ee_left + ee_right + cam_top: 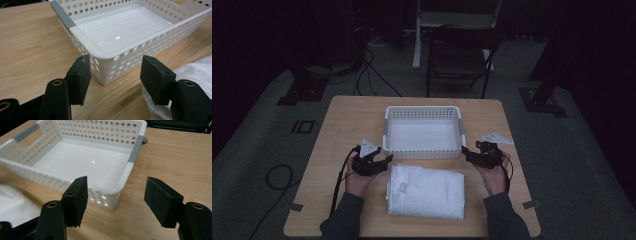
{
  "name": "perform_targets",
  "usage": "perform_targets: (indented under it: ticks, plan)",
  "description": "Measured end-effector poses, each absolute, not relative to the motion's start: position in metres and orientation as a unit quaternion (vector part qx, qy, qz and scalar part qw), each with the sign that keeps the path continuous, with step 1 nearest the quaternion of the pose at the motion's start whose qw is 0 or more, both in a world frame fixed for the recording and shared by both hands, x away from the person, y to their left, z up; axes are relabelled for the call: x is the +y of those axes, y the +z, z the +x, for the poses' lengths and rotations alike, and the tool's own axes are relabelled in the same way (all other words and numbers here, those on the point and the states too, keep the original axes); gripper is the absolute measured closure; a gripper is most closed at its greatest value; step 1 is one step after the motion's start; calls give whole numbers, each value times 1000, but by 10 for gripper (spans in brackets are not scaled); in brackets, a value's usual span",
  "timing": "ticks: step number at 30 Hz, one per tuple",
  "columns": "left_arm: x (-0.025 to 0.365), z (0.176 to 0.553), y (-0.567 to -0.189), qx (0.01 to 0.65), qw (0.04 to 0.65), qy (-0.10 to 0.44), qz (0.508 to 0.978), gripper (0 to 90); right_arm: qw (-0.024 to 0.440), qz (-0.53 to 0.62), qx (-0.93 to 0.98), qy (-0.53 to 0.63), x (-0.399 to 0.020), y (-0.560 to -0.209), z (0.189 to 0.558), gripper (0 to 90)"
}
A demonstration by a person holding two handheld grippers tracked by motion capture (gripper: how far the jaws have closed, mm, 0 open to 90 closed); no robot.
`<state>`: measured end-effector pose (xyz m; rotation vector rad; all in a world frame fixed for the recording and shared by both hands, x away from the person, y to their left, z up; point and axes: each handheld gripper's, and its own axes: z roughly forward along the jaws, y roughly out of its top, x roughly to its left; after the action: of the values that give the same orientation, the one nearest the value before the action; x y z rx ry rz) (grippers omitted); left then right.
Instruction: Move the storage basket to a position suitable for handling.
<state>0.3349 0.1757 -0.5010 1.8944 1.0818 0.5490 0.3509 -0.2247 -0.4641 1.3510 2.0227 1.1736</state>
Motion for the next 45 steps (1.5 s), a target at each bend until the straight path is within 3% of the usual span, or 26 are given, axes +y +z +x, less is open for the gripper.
perform_targets:
  ticks: [18,29,45]
  plan:
    - [161,282,-486,403,458,191,769,370,189,404,795,412,-208,-487,294,363]
    - [145,258,-509,378,412,162,813,361,142,387,821,394,-199,-518,253,355]
    - [143,266,-530,402,397,160,809,371,136,400,823,379,-188,-537,272,358]
